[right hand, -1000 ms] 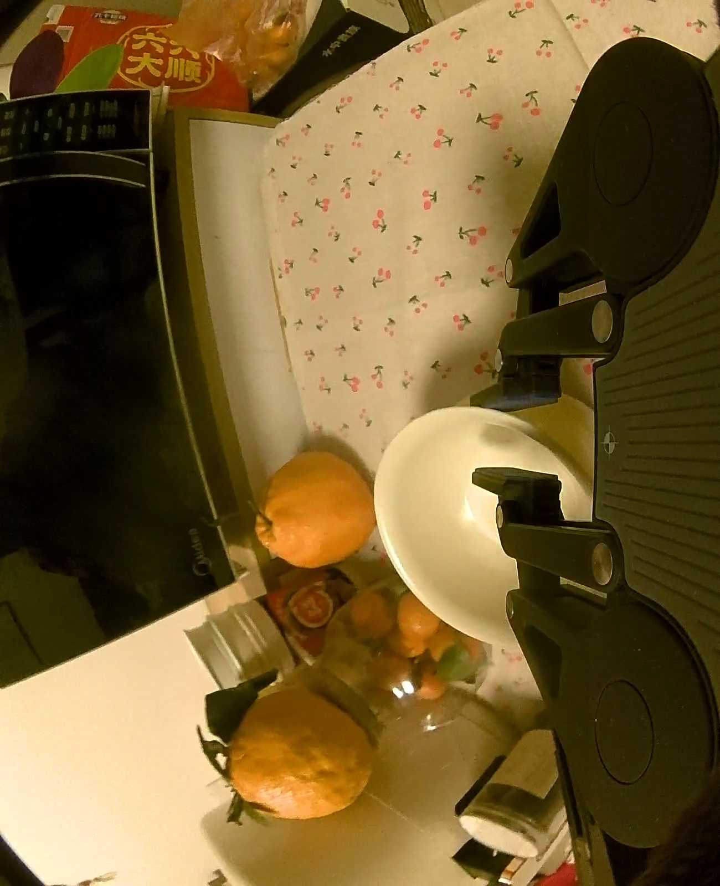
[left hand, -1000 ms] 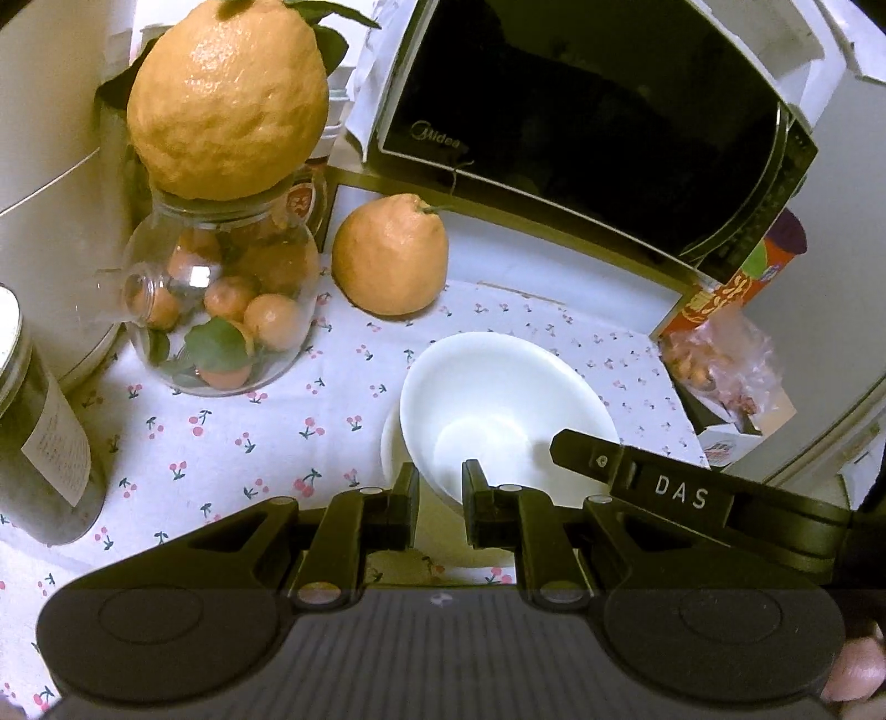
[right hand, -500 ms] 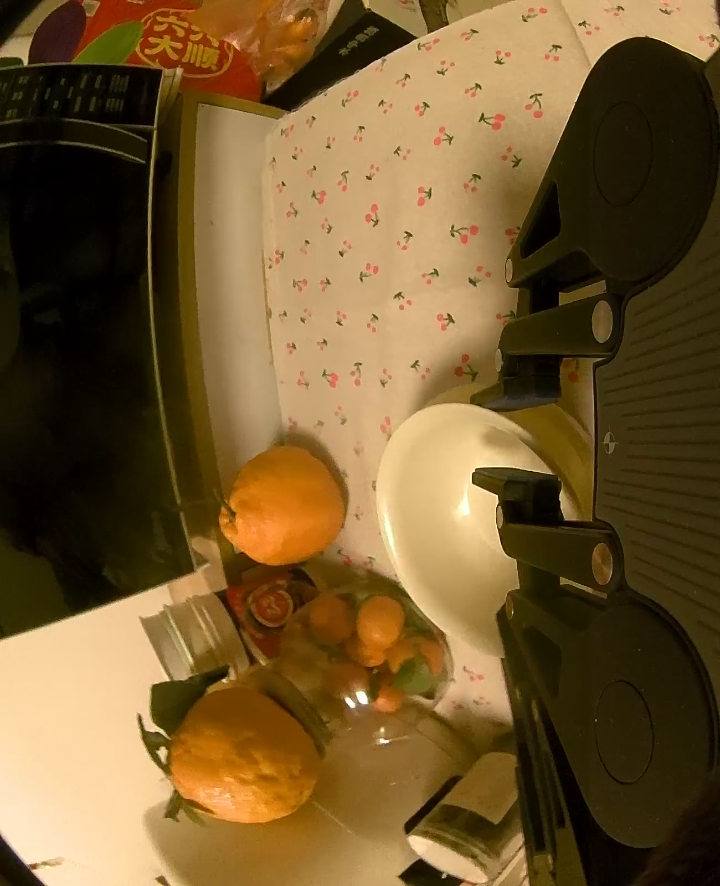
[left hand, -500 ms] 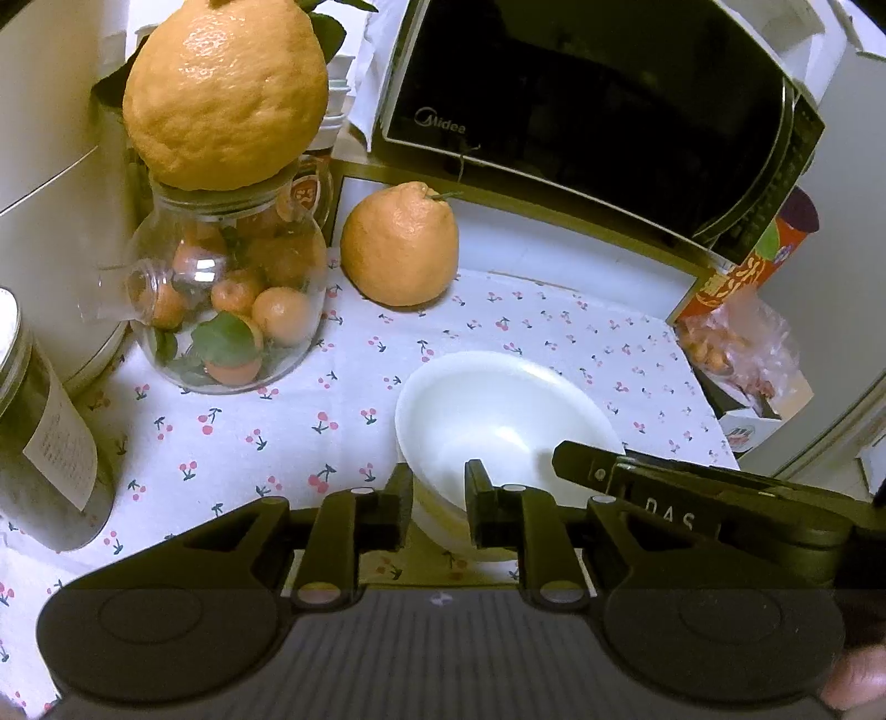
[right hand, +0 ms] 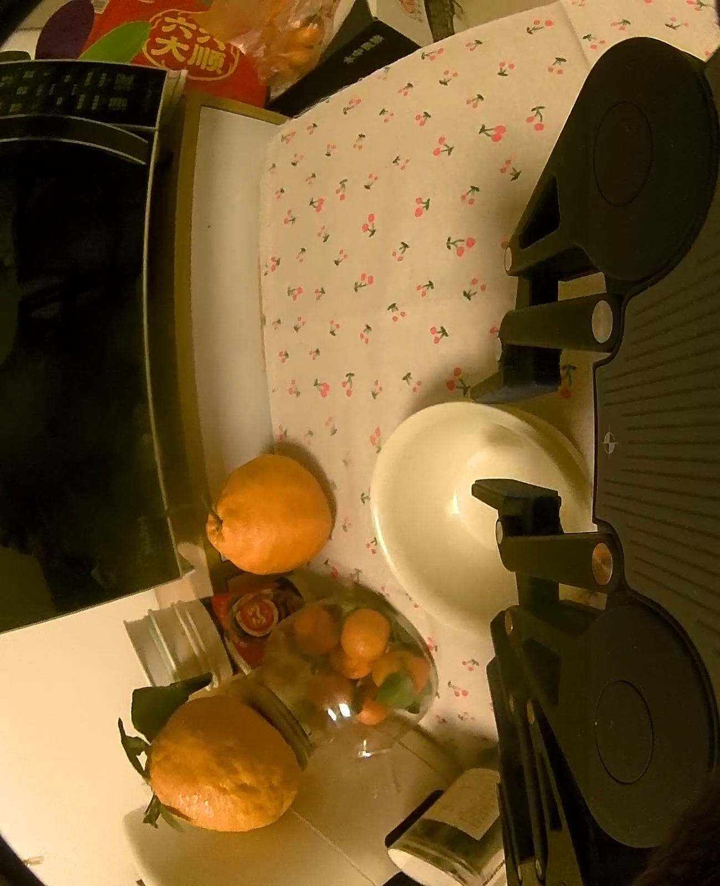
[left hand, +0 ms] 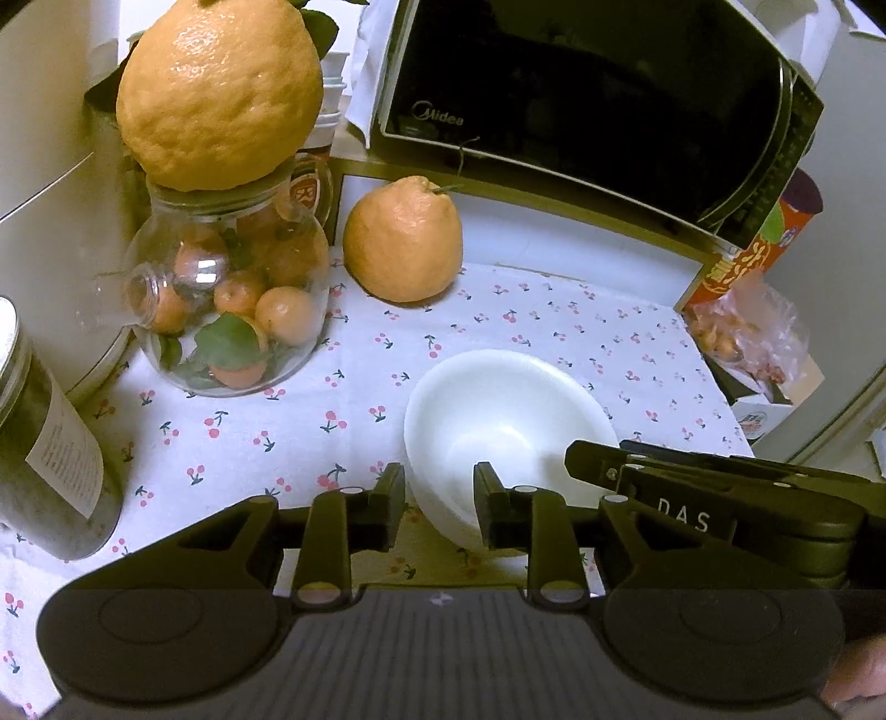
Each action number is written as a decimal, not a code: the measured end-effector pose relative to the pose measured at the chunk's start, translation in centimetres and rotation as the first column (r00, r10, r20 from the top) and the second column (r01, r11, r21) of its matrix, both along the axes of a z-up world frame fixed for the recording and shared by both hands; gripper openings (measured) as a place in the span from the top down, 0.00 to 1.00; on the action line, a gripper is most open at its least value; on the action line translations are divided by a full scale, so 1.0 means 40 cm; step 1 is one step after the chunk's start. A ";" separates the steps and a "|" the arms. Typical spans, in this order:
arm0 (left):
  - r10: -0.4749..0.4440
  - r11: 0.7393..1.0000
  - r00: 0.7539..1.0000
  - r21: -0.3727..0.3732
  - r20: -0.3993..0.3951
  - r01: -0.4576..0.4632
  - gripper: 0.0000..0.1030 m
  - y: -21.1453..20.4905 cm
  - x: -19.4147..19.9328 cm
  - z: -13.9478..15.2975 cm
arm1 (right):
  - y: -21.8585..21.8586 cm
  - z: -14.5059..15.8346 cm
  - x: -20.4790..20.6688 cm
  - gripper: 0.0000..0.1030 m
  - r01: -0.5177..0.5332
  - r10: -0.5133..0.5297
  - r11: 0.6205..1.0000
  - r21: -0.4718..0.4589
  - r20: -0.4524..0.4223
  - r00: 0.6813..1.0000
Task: Organize plates and bowls
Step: 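Lower the small white bowl into the cream bowl and open both grippers, then move the right gripper to the bowl stack rim and close it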
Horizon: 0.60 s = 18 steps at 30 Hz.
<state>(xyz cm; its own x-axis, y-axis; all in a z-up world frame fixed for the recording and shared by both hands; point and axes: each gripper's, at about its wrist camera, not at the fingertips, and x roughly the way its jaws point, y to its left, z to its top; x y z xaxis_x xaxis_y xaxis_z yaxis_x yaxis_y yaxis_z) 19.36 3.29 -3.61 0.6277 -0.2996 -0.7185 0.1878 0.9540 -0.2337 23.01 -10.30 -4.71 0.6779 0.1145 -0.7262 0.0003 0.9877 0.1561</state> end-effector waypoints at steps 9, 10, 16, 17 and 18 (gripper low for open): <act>0.006 1.000 1.000 0.002 0.003 -0.006 0.59 0.008 0.001 0.001 | -0.008 0.005 -0.005 0.35 0.016 -0.016 1.000 -0.004 0.011 1.000; 0.013 1.000 1.000 0.002 0.006 -0.013 0.51 0.012 0.001 0.002 | -0.015 0.006 -0.005 0.29 0.025 -0.025 1.000 -0.001 0.012 1.000; 0.025 1.000 0.999 -0.005 0.037 -0.025 0.22 0.029 -0.001 0.013 | -0.061 0.010 -0.010 0.09 0.071 -0.072 0.996 0.058 0.014 0.997; 0.026 1.000 0.999 -0.006 0.040 -0.025 0.20 0.031 -0.001 0.014 | -0.066 0.012 -0.011 0.08 0.074 -0.075 0.995 0.063 0.013 0.997; 0.030 1.000 0.999 -0.006 0.044 -0.030 0.14 0.033 -0.001 0.015 | -0.069 0.012 -0.011 0.05 0.078 -0.079 0.995 0.064 0.014 0.997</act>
